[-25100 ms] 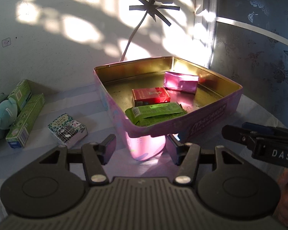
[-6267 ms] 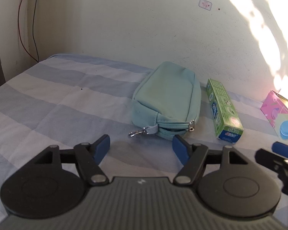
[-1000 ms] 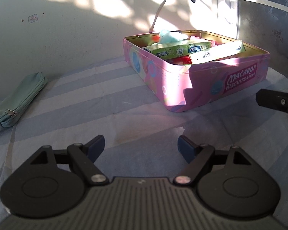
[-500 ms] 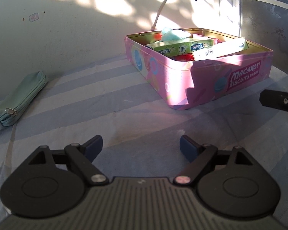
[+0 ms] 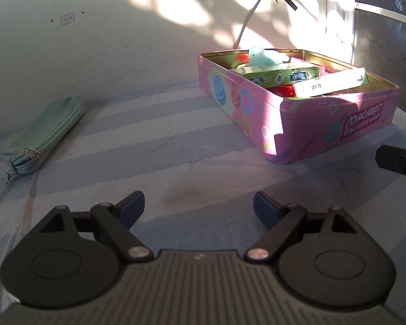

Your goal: Organize objects

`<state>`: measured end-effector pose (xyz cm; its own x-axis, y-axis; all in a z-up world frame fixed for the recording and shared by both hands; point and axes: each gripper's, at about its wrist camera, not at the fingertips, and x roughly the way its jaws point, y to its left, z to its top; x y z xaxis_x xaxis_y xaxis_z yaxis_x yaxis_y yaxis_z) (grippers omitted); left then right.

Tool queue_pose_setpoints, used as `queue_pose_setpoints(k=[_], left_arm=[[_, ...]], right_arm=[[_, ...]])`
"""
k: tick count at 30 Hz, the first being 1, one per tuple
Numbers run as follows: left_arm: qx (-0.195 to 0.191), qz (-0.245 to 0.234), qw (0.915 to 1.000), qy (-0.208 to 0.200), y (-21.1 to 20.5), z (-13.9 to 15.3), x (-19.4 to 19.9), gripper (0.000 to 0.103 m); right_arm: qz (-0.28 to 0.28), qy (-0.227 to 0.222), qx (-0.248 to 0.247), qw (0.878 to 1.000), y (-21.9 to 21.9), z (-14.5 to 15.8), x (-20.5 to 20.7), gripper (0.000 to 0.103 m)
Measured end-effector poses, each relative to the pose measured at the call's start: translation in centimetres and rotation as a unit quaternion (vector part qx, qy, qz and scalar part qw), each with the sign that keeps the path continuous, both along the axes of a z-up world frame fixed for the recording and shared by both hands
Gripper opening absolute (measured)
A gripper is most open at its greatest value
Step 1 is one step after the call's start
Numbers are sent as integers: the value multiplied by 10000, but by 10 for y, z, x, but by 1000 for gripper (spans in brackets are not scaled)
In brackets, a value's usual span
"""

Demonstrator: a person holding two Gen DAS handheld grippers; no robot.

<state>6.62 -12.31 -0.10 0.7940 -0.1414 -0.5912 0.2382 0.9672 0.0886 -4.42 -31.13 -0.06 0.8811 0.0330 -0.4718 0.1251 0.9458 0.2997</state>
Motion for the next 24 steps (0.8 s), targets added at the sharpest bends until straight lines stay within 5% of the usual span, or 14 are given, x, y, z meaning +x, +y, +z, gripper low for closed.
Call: queue_pose_setpoints(k=[15,24], left_arm=[[-60,379,9993,-29,50,1,19,89],[-116,1553,9875,-248,159,15,40,89]], right_arm=[[688,155,-286,9971,45,0,16,57],[1784,333,-653,9812,110,2,45,57]])
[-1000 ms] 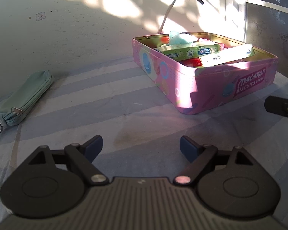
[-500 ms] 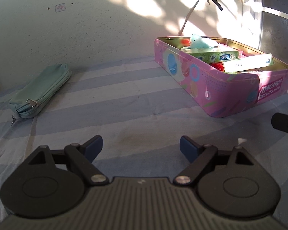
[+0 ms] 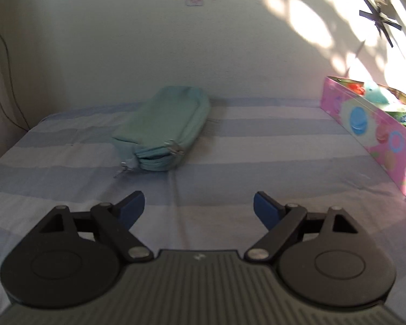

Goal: Organize objects
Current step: 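Move both grippers toward the mint-green pencil pouch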

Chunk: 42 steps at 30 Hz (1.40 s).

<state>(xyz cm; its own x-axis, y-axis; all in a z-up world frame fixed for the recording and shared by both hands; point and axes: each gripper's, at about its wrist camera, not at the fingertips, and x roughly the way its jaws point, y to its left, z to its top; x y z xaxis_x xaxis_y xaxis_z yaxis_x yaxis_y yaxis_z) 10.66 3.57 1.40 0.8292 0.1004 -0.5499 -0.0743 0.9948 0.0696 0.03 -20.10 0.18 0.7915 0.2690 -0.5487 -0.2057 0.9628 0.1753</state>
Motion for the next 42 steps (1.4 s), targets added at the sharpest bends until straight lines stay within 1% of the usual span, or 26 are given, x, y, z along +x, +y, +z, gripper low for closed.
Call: queue_pose_setpoints(k=[2,3,4,6,8,10,11,13,14,16,18,20,21,23,24,25,27,29,32,34,36,37,38,40,41,42], left_arm=[[-41,454,9989,-90,28,3,6,89],[-85,782,9968,-151,47,4,9,89],[-118,1003,9947,-182,58,3,10,89],[-383,1519,9873,-251,87,0,12,89],[-787,1792,9806,-120,107,-6,15,89],[-1218,1841,9753,-14,120,-8,19,89],[-1316,1868,9735,-27,124,-8,19,89],[-1383,1945,9711,-34,126,-8,19,89],[-1452,1948,9700,-30,126,-8,19,89],[-1485,1918,9701,-30,124,-8,19,89],[-1515,1878,9705,-22,124,-9,18,89],[-1527,1857,9707,-15,125,-10,20,90],[-1533,1848,9707,-13,126,-10,20,90],[-1536,1833,9710,-8,127,-11,21,90],[-1537,1829,9710,-7,127,-11,21,90],[-1542,1827,9710,-9,129,-12,22,90],[-1547,1836,9708,-12,131,-13,23,90],[-1536,1838,9709,-13,131,-13,23,90],[-1491,1806,9722,-11,130,-13,23,91],[-1438,1697,9750,-5,125,-13,22,91],[-1436,1451,9789,-41,120,-12,20,91],[-1484,1249,9810,-58,116,-11,19,91],[-1554,987,9829,-67,111,-11,18,92],[-1720,397,9843,-49,100,-10,18,92],[-1806,75,9835,-27,92,-9,18,92],[-1870,-195,9822,-6,83,-8,17,92]], right_arm=[[292,120,40,9995,16,1,13,57],[433,185,77,9989,24,1,21,57],[596,272,152,9977,33,2,30,57],[866,471,386,9944,51,4,52,57],[1073,701,698,9893,69,4,77,57],[1261,1028,1083,9807,87,1,105,57],[1347,1191,1276,9754,96,-2,119,57],[1410,1455,1592,9662,111,-8,144,57],[1338,1612,1800,9611,118,-12,159,57],[1153,1938,2324,9461,126,-23,186,58],[954,2210,2745,9310,132,-34,208,57],[849,2292,2978,9228,137,-42,222,48],[853,2331,3008,9208,141,-43,228,39],[816,2461,2948,9197,149,-47,235,21],[812,2446,2952,9200,150,-48,234,19],[840,2369,2924,9227,149,-47,231,18],[931,2195,2724,9322,143,-40,220,17],[1059,2097,2529,9385,130,-34,203,16],[1434,2076,2144,9436,99,-25,167,16],[1807,2081,1865,9430,72,-20,142,17],[2204,2132,1507,9398,34,-11,112,17],[2377,2161,1364,9371,16,-8,99,17],[2423,2156,1225,9380,-2,-6,85,18],[2184,2018,840,9511,-43,2,59,18],[1915,1896,651,9608,-64,7,50,19],[1442,1741,472,9730,-84,12,42,22]])
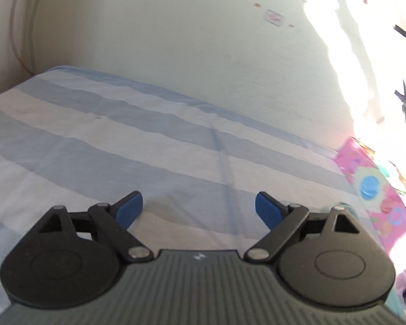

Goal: Organize objects
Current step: 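Move both grippers toward the mint-green pencil pouch, then grasp the mint-green pencil pouch with the left gripper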

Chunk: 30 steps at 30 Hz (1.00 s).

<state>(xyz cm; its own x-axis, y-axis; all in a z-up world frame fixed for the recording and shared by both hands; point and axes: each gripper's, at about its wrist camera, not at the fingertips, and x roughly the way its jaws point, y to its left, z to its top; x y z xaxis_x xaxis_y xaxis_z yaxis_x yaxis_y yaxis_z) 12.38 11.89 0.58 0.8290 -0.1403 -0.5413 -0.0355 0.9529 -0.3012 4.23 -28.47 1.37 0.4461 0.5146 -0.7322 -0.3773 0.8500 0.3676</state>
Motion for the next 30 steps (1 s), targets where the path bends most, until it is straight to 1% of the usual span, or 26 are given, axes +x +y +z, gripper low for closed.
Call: queue_pose_setpoints(k=[1,2,3,4,5,6,7,8,9,11,13,14,15,17,18,19,20,21,22,23,26,28,30], left_arm=[[-46,-235,9997,-13,-9,2,-1,92],[-79,-481,9988,-31,-20,4,-2,92],[-84,-677,9977,-62,-28,6,-3,92],[-29,-912,9958,-120,-40,10,-5,92],[93,-1050,9942,-191,-51,13,-5,93],[237,-1098,9933,-253,-60,17,-5,94],[347,-1098,9929,-283,-67,20,-3,95],[398,-1098,9928,-278,-73,23,2,95],[396,-1145,9923,-256,-77,25,9,95],[483,-1332,9897,-207,-86,27,22,96],[704,-1446,9869,-150,-93,25,33,96],[741,-1521,9855,-86,-95,22,36,96],[722,-1573,9849,-1,-95,19,39,96],[690,-1664,9836,115,-98,14,40,93],[744,-1701,9825,118,-100,12,38,92],[824,-1736,9813,139,-102,9,36,84],[853,-1808,9796,192,-104,5,35,75],[752,-1870,9793,210,-103,2,33,71],[617,-1935,9789,217,-102,2,31,60],[491,-2046,9773,258,-102,2,29,54],[593,-2029,9770,264,-113,6,16,54],[541,-2151,9747,285,-123,5,3,54],[379,-2385,9699,303,-136,5,-11,54]], right_arm=[[-479,-188,-241,9984,-20,4,-7,23],[-1065,-429,-492,9922,-37,8,-16,23],[-1568,-622,-536,9842,-61,13,-27,24],[-1839,-721,-404,9795,-76,16,-37,24],[-1954,-837,-76,9771,-93,19,-51,28],[-1893,-947,151,9772,-100,20,-61,38],[-1777,-1084,236,9778,-96,19,-69,46],[-1622,-1216,194,9790,-83,18,-75,61],[-1434,-1331,59,9806,-62,14,-78,63],[-957,-1492,-294,9837,-17,2,-82,63],[-441,-1569,-428,9857,28,-9,-83,75],[-207,-1583,-443,9862,44,-14,-84,87],[-9,-1622,-444,9858,60,-19,-84,89],[256,-1673,-482,9844,83,-25,-82,89],[304,-1698,-527,9836,92,-28,-79,90],[280,-1693,-612,9833,100,-31,-75,93],[251,-1680,-715,9829,106,-34,-72,92],[228,-1617,-789,9834,109,-38,-67,92],[232,-1670,-718,9831,107,-38,-68,90],[285,-1641,-621,9841,103,-36,-68,83],[200,-1725,-496,9836,80,-28,-72,82],[-208,-1832,-525,9815,53,-23,-76,77],[-680,-1770,-455,9808,18,-20,-78,75]])
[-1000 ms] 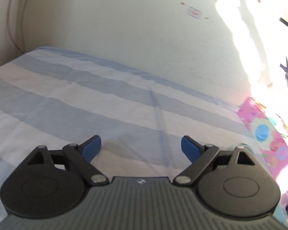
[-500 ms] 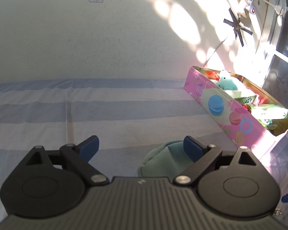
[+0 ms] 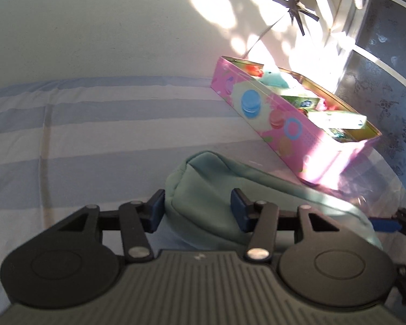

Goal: Organize objects
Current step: 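Grasp the mint-green pencil pouch with the left gripper, then carry the pouch over the pink tin and lower it inside with the left gripper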

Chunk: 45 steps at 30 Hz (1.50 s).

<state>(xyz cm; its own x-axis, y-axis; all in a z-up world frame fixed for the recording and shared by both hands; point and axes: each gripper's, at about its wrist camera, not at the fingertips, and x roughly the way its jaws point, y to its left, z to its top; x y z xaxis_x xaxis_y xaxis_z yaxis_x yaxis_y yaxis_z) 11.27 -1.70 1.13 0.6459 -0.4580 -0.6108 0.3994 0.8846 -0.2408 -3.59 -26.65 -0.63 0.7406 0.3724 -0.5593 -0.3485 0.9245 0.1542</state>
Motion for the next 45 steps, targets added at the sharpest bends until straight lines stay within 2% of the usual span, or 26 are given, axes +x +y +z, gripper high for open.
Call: queue_pose_setpoints(k=[3,5,6,8,9,13,16,20,21,22,23,25,28,33,35,38,41,45], left_arm=[[-131,-420,9990,49,-17,3,-19,58],[-218,-532,9983,60,-22,7,-22,66],[-262,-481,9985,4,-21,11,-21,70],[-287,-228,9992,-125,-17,18,-17,88],[-298,-57,9994,-149,-14,21,-12,90],[-362,66,9993,20,-11,24,-3,90],[-49,1,9999,133,-22,13,-1,89],[88,-148,9989,444,-32,-8,3,88],[144,-151,9993,307,-35,-9,-1,87],[145,-221,9993,268,-38,-9,-4,76],[91,-276,9992,279,-38,-7,-6,69],[107,-217,9994,250,-36,-1,-11,65],[-148,-166,9996,160,-21,17,-25,64],[-516,-204,9970,-537,-20,72,-40,64],[-448,-216,9956,-797,-37,87,-32,64],[-364,-210,9951,-890,-69,97,-5,65],[-428,-182,9973,-563,-99,94,32,65],[-416,-203,9988,-143,-135,82,74,65]], right_arm=[[-633,32,282,9976,-48,2,-6,78],[-936,-29,283,9952,-65,4,-12,81],[-1009,-78,297,9944,-73,6,-14,81],[-1013,-137,304,9943,-75,9,-16,85],[-953,-158,311,9948,-74,10,-18,87],[-638,-46,361,9973,-60,2,-11,88],[-456,-17,209,9987,-43,-7,-7,89],[-391,-55,-101,9992,-27,-14,4,94],[-383,-71,-175,9991,-24,-15,6,94],[-393,-86,-210,9990,-22,-16,8,92],[-415,-107,-217,9988,-21,-16,9,90],[-437,-159,-258,9986,-20,-14,7,84],[-297,-268,103,9991,-29,2,-4,81],[-189,-758,607,9951,-49,42,-13,80],[-329,-914,729,9926,-61,58,-4,80],[-605,-1196,598,9892,-78,77,14,80],[-850,-1217,336,9884,-97,85,40,80],[-1051,-948,210,9897,-129,83,78,80]])
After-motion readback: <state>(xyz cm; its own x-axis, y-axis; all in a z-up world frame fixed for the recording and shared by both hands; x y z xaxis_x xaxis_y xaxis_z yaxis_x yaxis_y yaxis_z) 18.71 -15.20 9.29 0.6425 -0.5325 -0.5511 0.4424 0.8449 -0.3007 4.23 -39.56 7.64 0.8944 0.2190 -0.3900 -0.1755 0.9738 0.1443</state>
